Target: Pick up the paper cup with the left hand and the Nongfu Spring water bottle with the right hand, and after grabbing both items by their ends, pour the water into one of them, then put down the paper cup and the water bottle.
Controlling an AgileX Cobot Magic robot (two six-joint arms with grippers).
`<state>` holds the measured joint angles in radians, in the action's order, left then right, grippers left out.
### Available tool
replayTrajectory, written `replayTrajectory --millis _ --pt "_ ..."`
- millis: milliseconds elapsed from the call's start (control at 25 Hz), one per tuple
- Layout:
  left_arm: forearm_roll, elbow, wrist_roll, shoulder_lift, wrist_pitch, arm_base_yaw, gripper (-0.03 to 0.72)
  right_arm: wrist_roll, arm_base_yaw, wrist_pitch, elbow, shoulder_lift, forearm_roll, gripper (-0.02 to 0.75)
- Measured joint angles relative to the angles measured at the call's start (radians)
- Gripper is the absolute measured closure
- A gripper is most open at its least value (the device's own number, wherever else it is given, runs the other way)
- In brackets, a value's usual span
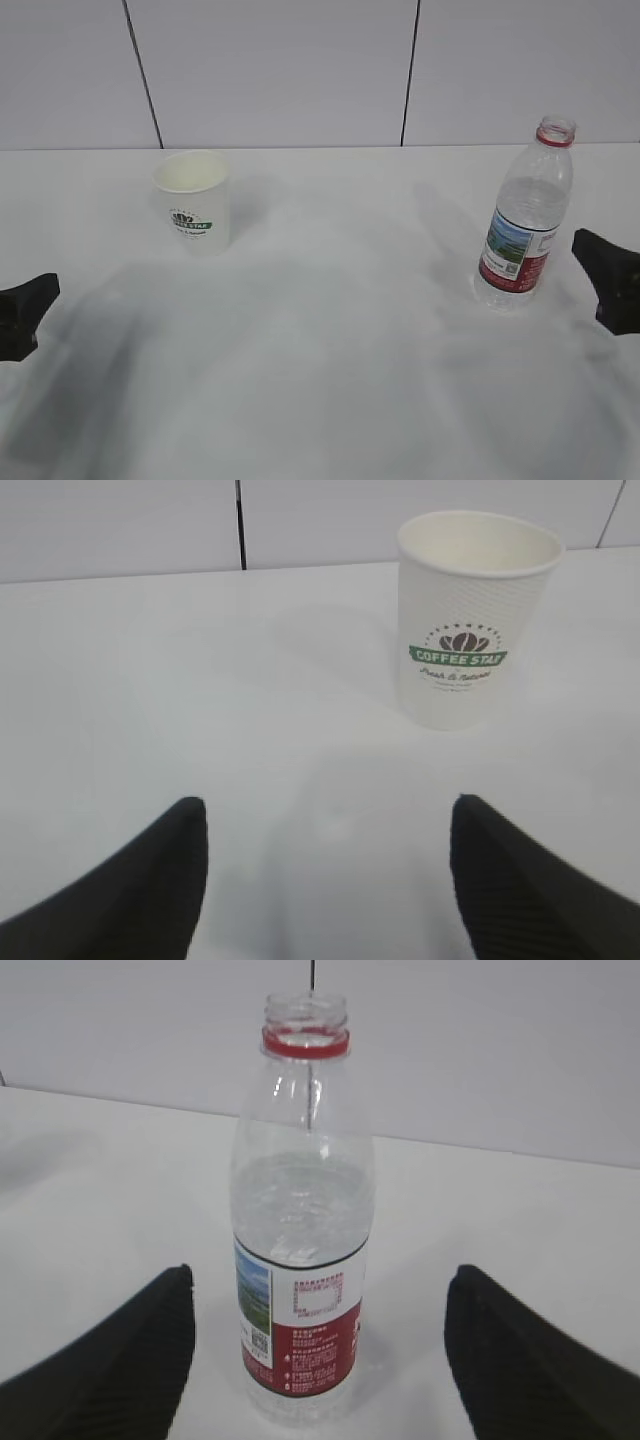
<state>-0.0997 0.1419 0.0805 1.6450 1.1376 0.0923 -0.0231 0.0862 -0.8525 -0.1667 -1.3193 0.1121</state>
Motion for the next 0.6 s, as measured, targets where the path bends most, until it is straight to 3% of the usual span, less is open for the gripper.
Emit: replayTrajectory --millis 320,600 --pt "-0.042 -0.013 0.000 0.003 0.002 0.000 0.129 0.000 0.000 -0.261 0.103 -0.178 0.000 0.153" --pt "-0.083 -0.013 0.000 0.003 0.002 0.000 0.131 0.000 0.000 -0.279 0.133 -0.263 0.014 0.153"
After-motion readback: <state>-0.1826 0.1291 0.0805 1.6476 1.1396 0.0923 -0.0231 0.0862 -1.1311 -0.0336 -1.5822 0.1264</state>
